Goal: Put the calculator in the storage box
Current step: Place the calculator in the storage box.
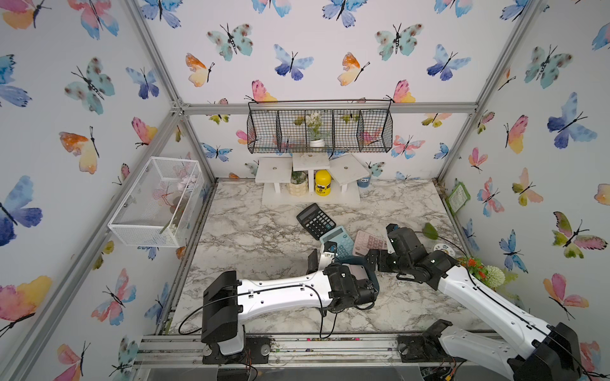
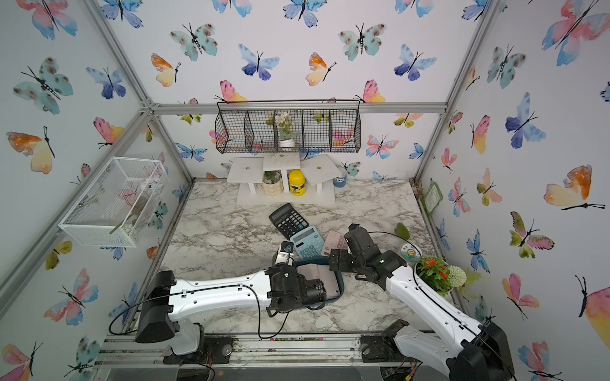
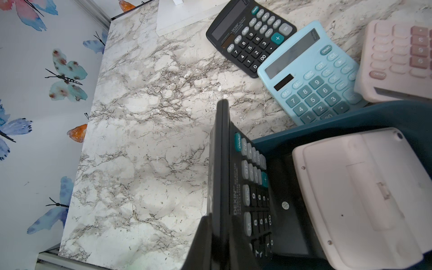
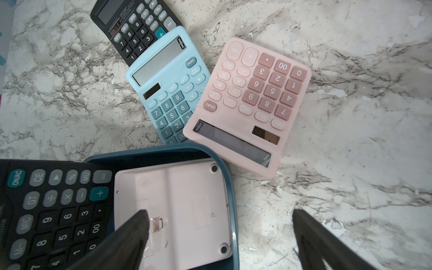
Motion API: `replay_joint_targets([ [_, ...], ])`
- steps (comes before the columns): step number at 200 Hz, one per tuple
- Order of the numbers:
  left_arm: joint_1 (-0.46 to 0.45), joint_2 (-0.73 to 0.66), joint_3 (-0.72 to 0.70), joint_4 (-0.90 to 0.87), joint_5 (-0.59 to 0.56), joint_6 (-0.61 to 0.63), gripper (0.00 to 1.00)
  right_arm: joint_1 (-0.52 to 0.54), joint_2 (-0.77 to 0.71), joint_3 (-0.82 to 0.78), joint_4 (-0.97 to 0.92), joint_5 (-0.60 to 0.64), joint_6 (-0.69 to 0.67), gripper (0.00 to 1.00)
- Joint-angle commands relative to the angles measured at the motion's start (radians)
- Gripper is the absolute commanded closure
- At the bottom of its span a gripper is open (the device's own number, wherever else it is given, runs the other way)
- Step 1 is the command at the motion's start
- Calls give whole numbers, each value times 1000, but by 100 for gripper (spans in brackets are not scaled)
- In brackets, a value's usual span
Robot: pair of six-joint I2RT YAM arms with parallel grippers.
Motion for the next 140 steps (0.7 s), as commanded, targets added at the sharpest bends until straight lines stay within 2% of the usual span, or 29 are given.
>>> replay_joint_targets([
  [1,-8,24,26,-45,-38,-15,100,-10,10,0,13,-29,-19,1],
  [32,-15,65,43,-45,-38,-11,100,-16,21,-4,19,-38,-26,1],
  [40,-18,73,49,-44,-38,-9,92,-18,24,-5,20,-43,-28,1],
  [61,-25,94,73,-45,-36,-1,61,-19,30,-5,24,-52,-32,1],
  [72,-27,102,83,-45,-33,0,52,-19,33,-5,26,-54,-34,1],
  [107,-30,117,109,-6,-9,34,37,-22,37,-6,28,-62,-41,1],
  [140,-27,95,95,119,31,113,32,-24,37,-8,25,-66,-48,1],
])
